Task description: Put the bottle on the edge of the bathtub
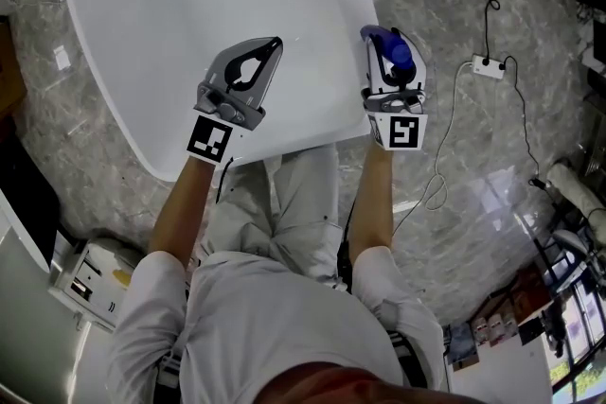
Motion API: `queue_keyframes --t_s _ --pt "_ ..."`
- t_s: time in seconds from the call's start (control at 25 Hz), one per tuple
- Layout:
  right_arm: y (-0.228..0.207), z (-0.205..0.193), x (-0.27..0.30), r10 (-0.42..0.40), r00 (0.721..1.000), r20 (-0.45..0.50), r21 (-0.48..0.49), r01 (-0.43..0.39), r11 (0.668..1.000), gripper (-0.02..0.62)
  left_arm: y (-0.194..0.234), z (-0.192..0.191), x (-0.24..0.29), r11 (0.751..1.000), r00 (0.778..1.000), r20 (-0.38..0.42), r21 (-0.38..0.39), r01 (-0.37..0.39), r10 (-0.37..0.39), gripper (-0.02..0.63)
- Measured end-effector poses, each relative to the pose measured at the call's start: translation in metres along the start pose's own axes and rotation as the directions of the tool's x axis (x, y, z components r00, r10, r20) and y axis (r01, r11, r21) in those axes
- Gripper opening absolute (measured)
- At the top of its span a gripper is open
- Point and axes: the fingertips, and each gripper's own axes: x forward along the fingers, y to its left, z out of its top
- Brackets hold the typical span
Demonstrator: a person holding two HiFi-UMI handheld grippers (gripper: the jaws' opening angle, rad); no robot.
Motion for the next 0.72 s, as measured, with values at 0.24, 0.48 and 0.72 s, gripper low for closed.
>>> queue_keyframes --t_s 0.24,0.48,0.72 --pt "0.005 -0.033 -0.004 -0.001 0.999 -0.034 0.025 0.002 1.000 0.153 0.007 -0.008 0.002 1.000 1.000 -0.026 -0.004 -0.012 0.011 -0.002" --pt "0.006 -0.030 -0.002 -0.013 1.000 -0.015 0.048 0.014 0.999 0.155 0.011 -0.017 0.002 1.000 0.999 -0.042 0.003 -0.014 0.014 -0.002" --pt "0.007 -0.030 -0.003 -0.011 1.000 0.002 0.060 0.011 0.998 0.160 0.005 -0.022 0.001 1.000 0.999 -0.051 -0.007 -0.015 0.015 -0.002"
